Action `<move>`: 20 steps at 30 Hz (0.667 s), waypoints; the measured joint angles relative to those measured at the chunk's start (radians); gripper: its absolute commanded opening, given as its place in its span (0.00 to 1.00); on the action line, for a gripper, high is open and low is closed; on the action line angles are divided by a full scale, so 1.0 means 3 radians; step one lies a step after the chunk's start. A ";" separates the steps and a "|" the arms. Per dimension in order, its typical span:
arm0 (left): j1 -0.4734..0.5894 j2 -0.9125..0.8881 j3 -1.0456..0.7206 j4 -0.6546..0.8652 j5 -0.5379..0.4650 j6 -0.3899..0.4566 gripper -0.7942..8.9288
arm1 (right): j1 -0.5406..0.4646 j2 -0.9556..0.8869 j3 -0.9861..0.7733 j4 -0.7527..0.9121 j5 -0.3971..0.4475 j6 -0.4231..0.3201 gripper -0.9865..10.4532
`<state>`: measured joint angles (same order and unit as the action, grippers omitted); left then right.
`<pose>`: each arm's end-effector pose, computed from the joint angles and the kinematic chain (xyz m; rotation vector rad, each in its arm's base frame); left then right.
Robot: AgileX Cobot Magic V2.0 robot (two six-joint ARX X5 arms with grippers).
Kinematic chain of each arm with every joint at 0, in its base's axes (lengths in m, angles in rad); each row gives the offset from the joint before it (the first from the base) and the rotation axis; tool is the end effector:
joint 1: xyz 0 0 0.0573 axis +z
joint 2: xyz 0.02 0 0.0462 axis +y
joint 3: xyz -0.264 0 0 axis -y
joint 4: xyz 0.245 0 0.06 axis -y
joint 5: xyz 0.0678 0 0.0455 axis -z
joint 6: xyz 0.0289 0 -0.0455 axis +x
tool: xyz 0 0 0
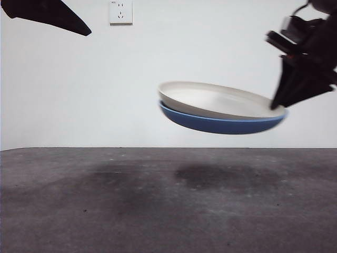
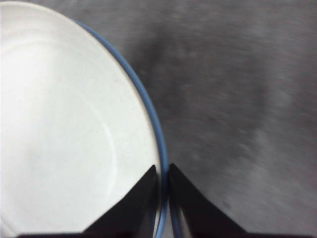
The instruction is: Pick up the white plate, put it on the blue plate, put it on desk
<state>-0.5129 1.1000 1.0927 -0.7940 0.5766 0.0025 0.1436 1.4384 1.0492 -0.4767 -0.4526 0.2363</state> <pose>0.1750 -0.1166 0.3309 -0.0246 0.8387 -1.0293 0.2905 0.0548 0.2563 0.3500 0.9320 0.4541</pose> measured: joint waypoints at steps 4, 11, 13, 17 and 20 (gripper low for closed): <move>0.0000 0.0000 0.0000 0.0003 0.0000 0.0001 0.47 | 0.0225 0.0108 0.0057 0.0173 0.0080 0.0125 0.10; 0.0000 0.0000 0.0000 0.0003 0.0000 0.0001 0.47 | 0.0493 0.0546 0.0181 0.0267 0.0197 0.0264 0.10; 0.0000 0.0000 0.0000 0.0003 0.0000 0.0001 0.47 | 0.0542 0.0665 0.0230 0.0282 0.0248 0.0289 0.10; 0.0000 0.0000 0.0000 0.0003 0.0000 0.0001 0.47 | 0.0589 0.0894 0.0324 0.0322 0.0281 0.0320 0.10; 0.0000 0.0000 0.0000 0.0003 0.0000 0.0001 0.47 | 0.0610 0.1043 0.0359 0.0331 0.0301 0.0343 0.10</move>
<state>-0.5129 1.1000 1.0927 -0.7933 0.5766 0.0029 0.3267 1.7512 1.1568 -0.3775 -0.3622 0.3393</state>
